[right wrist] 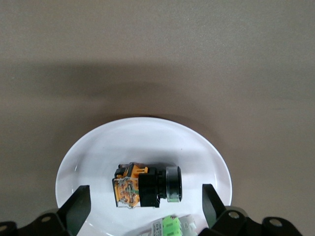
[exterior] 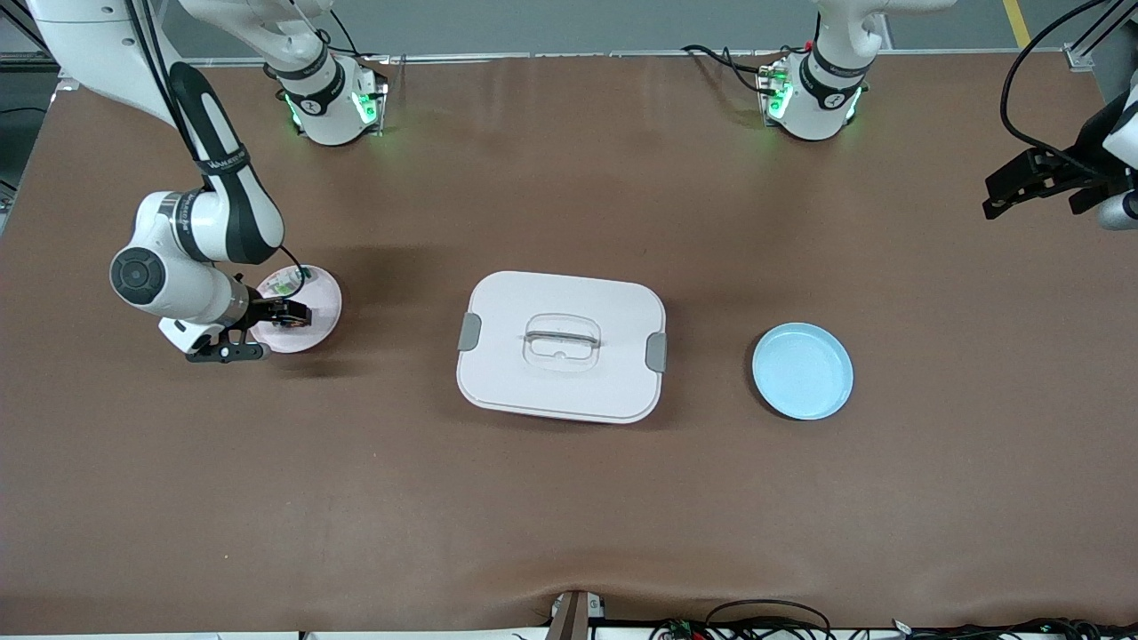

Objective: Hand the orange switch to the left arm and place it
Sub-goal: 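Move the right gripper down over the orange switch on the white plate, then close the right gripper on the orange switch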

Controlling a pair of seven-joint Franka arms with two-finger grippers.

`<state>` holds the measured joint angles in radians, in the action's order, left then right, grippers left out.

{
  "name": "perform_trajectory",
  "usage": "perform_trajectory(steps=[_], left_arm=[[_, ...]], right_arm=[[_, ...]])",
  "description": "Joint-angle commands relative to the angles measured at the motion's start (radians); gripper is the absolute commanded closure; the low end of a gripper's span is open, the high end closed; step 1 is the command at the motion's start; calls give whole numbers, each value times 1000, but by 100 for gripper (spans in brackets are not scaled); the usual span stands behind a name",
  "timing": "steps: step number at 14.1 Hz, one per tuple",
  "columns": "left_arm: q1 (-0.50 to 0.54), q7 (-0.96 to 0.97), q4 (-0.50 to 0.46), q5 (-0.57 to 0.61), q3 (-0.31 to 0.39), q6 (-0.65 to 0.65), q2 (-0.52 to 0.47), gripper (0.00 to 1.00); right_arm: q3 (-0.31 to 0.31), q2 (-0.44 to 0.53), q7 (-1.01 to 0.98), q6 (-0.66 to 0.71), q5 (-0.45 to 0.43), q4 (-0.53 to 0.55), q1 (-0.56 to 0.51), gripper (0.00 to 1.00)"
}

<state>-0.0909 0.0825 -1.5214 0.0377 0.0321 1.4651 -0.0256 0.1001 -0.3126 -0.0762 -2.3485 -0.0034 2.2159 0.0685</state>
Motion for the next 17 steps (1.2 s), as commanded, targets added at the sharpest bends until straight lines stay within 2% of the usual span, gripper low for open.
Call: perform_trajectory(steps=[1,17], left_arm=[[2,-23,9,16,-3,-5,3,0],[-6,-23,7,16,-3,1,6,0]], right_arm=[[-3,-23,-11,-21,-10,-10,-9,0],[-2,-92,-11,-22,-12,1,-9,0]])
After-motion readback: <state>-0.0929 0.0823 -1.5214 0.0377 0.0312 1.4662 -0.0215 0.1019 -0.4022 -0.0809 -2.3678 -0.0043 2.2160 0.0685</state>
